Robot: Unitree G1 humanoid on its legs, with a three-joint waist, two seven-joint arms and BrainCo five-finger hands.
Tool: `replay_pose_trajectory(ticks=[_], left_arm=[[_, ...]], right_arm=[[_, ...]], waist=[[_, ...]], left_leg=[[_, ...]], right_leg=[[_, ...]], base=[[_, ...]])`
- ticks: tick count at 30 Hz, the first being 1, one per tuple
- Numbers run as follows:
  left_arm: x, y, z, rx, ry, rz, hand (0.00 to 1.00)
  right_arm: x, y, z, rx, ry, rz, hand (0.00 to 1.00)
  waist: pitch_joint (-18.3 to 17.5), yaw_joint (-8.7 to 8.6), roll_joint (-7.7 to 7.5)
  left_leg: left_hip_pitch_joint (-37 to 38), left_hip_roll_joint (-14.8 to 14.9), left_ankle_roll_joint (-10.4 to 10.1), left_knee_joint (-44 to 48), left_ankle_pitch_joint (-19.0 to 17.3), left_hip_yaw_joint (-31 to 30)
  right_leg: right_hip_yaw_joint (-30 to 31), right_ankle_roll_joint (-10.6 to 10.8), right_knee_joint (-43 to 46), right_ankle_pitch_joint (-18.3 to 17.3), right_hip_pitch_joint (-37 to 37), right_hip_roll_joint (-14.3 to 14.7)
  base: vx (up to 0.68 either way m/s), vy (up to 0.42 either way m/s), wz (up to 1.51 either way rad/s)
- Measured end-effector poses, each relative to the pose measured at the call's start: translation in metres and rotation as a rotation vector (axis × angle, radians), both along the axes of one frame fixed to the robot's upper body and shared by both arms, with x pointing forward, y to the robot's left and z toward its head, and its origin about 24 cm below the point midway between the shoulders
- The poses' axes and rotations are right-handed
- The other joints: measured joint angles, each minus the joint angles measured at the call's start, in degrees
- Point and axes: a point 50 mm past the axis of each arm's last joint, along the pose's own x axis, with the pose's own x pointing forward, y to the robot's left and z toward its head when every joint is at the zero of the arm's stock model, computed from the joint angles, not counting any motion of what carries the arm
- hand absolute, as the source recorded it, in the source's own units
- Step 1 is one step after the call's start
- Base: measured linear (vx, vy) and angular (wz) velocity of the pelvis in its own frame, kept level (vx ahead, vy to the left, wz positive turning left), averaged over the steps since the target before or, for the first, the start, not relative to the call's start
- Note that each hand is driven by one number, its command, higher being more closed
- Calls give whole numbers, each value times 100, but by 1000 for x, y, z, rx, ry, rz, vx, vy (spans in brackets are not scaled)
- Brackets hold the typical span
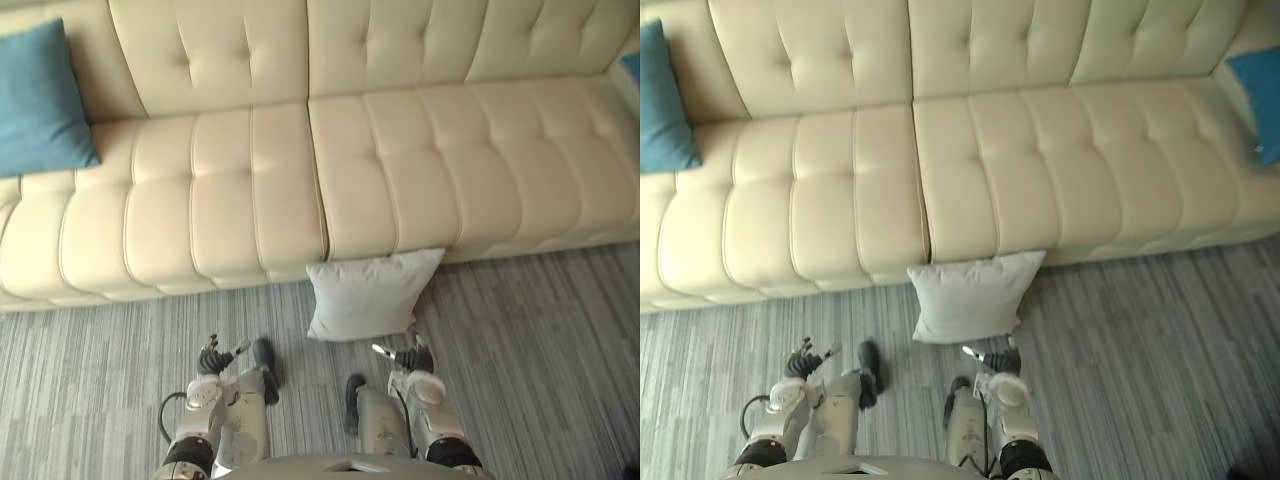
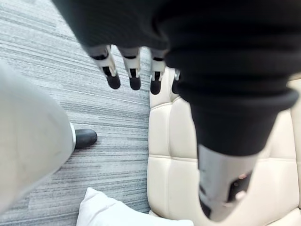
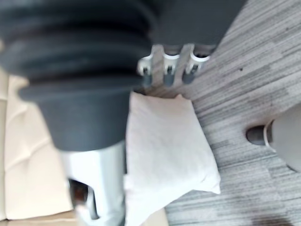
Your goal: Pick up cushions and gather them together orderly.
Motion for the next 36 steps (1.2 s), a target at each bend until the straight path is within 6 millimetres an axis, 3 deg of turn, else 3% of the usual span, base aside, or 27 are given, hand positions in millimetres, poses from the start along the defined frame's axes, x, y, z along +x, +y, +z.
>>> replay_pose_trajectory(ticks=[5, 10, 16, 18, 21, 22, 24, 25, 26, 27, 29, 32, 34, 36], left_arm=[[-25, -3, -16, -25, 111, 3, 0], [-37, -3, -22, -19, 163, -17, 0], [-38, -3, -23, -7, 174, -57, 0], [-34, -3, -21, -5, 163, -55, 0], [-31, -3, -20, -11, 146, -36, 0], [-31, -4, -20, -20, 145, -19, 0], [-39, -6, -23, -30, 170, -13, 0], [-40, -12, -24, -46, 175, -16, 0], [-37, -11, -23, -42, 168, -20, 0], [-29, -5, -20, -19, 149, -33, 0], [-27, -1, -19, -8, 145, -35, 0], [-31, 0, -20, -4, 161, -33, 0], [-32, 0, -21, -6, 164, -23, 0], [-34, 2, -22, -2, 170, -19, 0]], right_arm=[[-34, 0, -22, 60, 124, -48, 0], [-57, 1, -36, 102, 210, -78, 0], [-61, 1, -39, 111, 235, -80, 0], [-57, 3, -38, 114, 228, -73, 0], [-49, 5, -36, 114, 209, -58, 0], [-50, 3, -35, 107, 207, -61, 0], [-51, -1, -34, 96, 200, -66, 0], [-48, -3, -31, 91, 178, -68, 0], [-47, -1, -31, 97, 178, -68, 0], [-48, 9, -33, 125, 185, -62, 0], [-50, 11, -34, 129, 199, -59, 0], [-46, 13, -33, 122, 196, -32, 0], [-40, 11, -31, 108, 186, -10, 0], [-41, 11, -31, 107, 188, -12, 0]], waist=[[-419, -14, -54], [-530, -33, -57], [-549, -32, -101], [-517, -30, -94], [-448, -28, -8], [-432, -16, 43], [-477, -64, 144], [-546, -124, 289], [-554, -195, 186], [-463, -164, -141], [-466, -101, -229], [-447, -29, -192], [-380, -18, -85], [-364, -7, -55]], left_leg=[[700, -125, -111, -752, 212, 142], [1236, -284, -99, -1371, 492, 171], [1427, -348, -72, -1510, 573, 117], [1086, -217, -61, -849, 270, 62], [486, -20, -110, 458, -387, -591], [313, 47, -201, 1760, -1082, -990], [568, 83, -403, 2365, -1657, -1283], [617, 49, -406, 2057, -1946, -1350], [641, -95, -268, 1694, -2027, -1313], [624, -270, -150, 1461, -1799, -1116], [655, -317, -57, 1362, -1711, -844], [822, -299, 120, 990, -1475, -283], [1007, -152, 95, 582, -1155, -47], [1092, -6, 16, 398, -981, 61]], right_leg=[[31, 71, -885, 331, 704, 54], [29, 128, -1398, 539, 1186, 66], [8, 136, -1557, 582, 1424, 62], [10, 135, -1455, 580, 1315, 71], [177, 138, -1181, 580, 1035, 109], [341, 166, -993, 592, 932, 111], [560, 284, -919, 661, 871, 151], [696, 345, -831, 701, 722, 247], [776, 350, -782, 768, 475, 183], [820, 273, -737, 913, 220, 10], [818, 284, -818, 1172, 133, -67], [356, 262, -904, 1453, 1, -275], [-235, -99, -176, 1045, -60, -263], [-360, -155, 387, 605, 34, -263]], base=[[98, 7, -11], [85, -3, -3], [44, 8, 3], [-27, 10, -6], [-98, 97, -46], [-83, 151, -78], [-70, 244, -98], [-113, 343, -77], [-173, 251, -51], [-206, 213, -34], [-200, 124, -64], [-201, 63, -78], [-164, -73, -69], [-133, -204, -45]])
